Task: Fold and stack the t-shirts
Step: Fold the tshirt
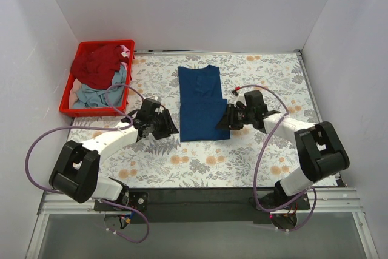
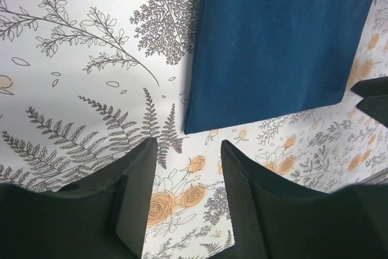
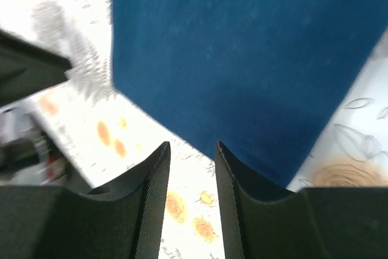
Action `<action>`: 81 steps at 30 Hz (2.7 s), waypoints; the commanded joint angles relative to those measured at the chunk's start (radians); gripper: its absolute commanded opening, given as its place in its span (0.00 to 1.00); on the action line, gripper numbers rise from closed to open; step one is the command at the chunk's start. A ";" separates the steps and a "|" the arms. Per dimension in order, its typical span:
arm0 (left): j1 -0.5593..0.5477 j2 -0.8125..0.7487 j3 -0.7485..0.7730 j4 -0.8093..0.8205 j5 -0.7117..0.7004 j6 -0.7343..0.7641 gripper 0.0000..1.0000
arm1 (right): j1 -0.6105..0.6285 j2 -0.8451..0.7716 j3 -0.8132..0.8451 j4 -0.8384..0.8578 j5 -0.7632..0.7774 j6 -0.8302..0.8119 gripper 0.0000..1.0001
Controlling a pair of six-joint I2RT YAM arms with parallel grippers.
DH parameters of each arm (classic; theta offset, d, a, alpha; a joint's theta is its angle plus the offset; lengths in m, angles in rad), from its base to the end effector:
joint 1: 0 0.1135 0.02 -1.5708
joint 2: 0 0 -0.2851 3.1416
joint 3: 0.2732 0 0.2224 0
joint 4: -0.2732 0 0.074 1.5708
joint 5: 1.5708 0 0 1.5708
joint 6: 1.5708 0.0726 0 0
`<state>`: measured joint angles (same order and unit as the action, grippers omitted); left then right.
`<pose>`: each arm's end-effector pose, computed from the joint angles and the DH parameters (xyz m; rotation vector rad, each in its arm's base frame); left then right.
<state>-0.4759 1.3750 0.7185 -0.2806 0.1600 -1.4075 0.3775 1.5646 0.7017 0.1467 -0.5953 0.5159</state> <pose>0.2232 -0.1280 0.1926 -1.1772 2.5037 -0.8637 0.2678 0.1500 0.1869 -0.1670 2.3960 1.1260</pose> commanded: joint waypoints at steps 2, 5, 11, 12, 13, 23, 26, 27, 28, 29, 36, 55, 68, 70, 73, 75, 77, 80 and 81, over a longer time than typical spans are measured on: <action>-0.041 0.015 0.084 -0.077 -0.088 0.044 0.48 | 0.121 -0.084 0.156 -0.493 0.507 -0.180 0.46; -0.078 0.047 0.133 -0.132 -0.184 0.062 0.55 | 0.190 -0.074 0.209 -0.561 0.658 -0.180 0.51; -0.141 0.102 0.191 -0.189 -0.275 0.078 0.57 | 0.241 -0.012 0.266 -0.624 0.743 -0.180 0.51; -0.145 0.107 0.200 -0.195 -0.280 0.077 0.57 | 0.244 -0.006 0.269 -0.624 0.741 -0.182 0.51; -0.153 0.117 0.205 -0.196 -0.286 0.077 0.57 | 0.244 0.000 0.271 -0.622 0.735 -0.180 0.51; -0.181 0.160 0.223 -0.201 -0.278 0.070 0.57 | 0.248 0.074 0.286 -0.599 0.657 -0.185 0.50; -0.184 0.165 0.228 -0.204 -0.275 0.071 0.57 | 0.248 0.084 0.288 -0.599 0.644 -0.185 0.50; -0.185 0.167 0.229 -0.207 -0.274 0.070 0.56 | 0.250 0.081 0.288 -0.601 0.643 -0.183 0.50; -0.187 0.165 0.229 -0.209 -0.274 0.071 0.57 | 0.248 0.075 0.289 -0.604 0.640 -0.183 0.49; -0.187 0.164 0.233 -0.210 -0.275 0.070 0.57 | 0.250 0.060 0.292 -0.607 0.643 -0.182 0.49; -0.187 0.173 0.236 -0.215 -0.277 0.073 0.56 | 0.250 0.051 0.321 -0.627 0.687 -0.182 0.49; -0.198 0.234 0.283 -0.258 -0.281 0.074 0.56 | 0.259 0.172 0.280 -0.667 0.686 -0.188 0.28; -0.213 0.291 0.344 -0.313 -0.301 0.067 0.54 | 0.276 0.190 0.282 -0.658 0.670 -0.208 0.01; -0.217 0.302 0.357 -0.319 -0.298 0.067 0.52 | 0.274 0.189 0.278 -0.656 0.672 -0.208 0.01; -0.224 0.320 0.364 -0.331 -0.292 0.065 0.48 | 0.276 0.187 0.275 -0.653 0.669 -0.209 0.01; -0.230 0.337 0.371 -0.344 -0.284 0.062 0.46 | 0.274 0.189 0.275 -0.650 0.667 -0.211 0.01; -0.233 0.354 0.377 -0.351 -0.283 0.061 0.46 | 0.274 0.187 0.274 -0.650 0.664 -0.209 0.01; -0.244 0.398 0.389 -0.373 -0.283 0.062 0.46 | 0.276 0.193 0.274 -0.645 0.658 -0.212 0.01; -0.248 0.415 0.394 -0.379 -0.284 0.062 0.46 | 0.276 0.195 0.275 -0.645 0.657 -0.214 0.01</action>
<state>-0.7105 1.7523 1.0832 -0.6182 -0.1158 -1.3426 0.6415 1.6932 1.0061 -0.4690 0.0696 0.3111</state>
